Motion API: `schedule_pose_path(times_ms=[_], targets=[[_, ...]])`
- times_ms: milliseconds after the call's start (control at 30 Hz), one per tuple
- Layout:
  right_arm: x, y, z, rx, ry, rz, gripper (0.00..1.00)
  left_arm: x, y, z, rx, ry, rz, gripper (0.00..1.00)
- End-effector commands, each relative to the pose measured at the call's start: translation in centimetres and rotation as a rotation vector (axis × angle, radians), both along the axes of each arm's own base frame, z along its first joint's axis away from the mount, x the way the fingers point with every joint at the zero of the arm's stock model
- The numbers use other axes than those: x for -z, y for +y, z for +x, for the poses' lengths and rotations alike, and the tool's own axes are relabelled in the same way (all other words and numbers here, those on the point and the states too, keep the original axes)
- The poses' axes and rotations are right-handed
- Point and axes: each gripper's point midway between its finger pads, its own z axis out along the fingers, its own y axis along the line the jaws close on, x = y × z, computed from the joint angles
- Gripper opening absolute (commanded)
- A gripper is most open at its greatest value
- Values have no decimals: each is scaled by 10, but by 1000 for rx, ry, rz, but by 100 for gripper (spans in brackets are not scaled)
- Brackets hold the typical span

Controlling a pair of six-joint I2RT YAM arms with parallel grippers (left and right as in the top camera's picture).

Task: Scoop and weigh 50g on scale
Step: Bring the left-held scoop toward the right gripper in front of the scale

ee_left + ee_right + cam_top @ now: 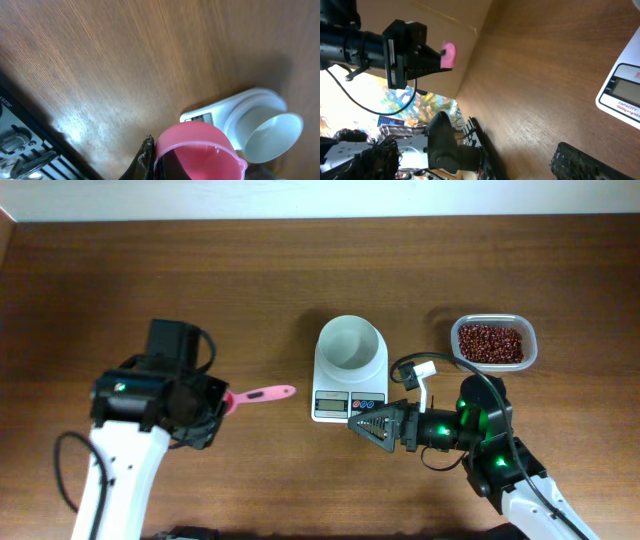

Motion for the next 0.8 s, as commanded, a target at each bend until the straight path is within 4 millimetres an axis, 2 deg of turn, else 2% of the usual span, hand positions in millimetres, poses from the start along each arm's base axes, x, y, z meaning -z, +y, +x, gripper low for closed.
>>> schedule_pose_path(times_ms=[0, 100, 367, 500, 567, 700, 733, 767], targets=[[-3, 6, 2, 9, -35, -14, 99, 10, -28, 3, 87, 40, -33, 0], [1, 13, 5, 48, -49, -48, 99, 15, -47, 7, 160, 36, -35, 0], [5, 21, 7, 118, 35, -53, 100, 15, -70, 0, 262, 27, -30, 0], [-3, 23, 7, 121, 77, -8, 84, 14, -84, -1, 319, 0, -23, 0], [-5, 24, 4, 102, 77, -2, 81, 12, -92, 0, 347, -19, -34, 0], [-6, 25, 1, 92, 108, 9, 79, 12, -95, 0, 355, -22, -40, 0], [-6, 25, 1, 92, 107, 9, 74, 12, -95, 1, 355, -26, -41, 0], [-6, 25, 1, 93, 107, 9, 74, 11, -97, 3, 355, -38, -44, 0]])
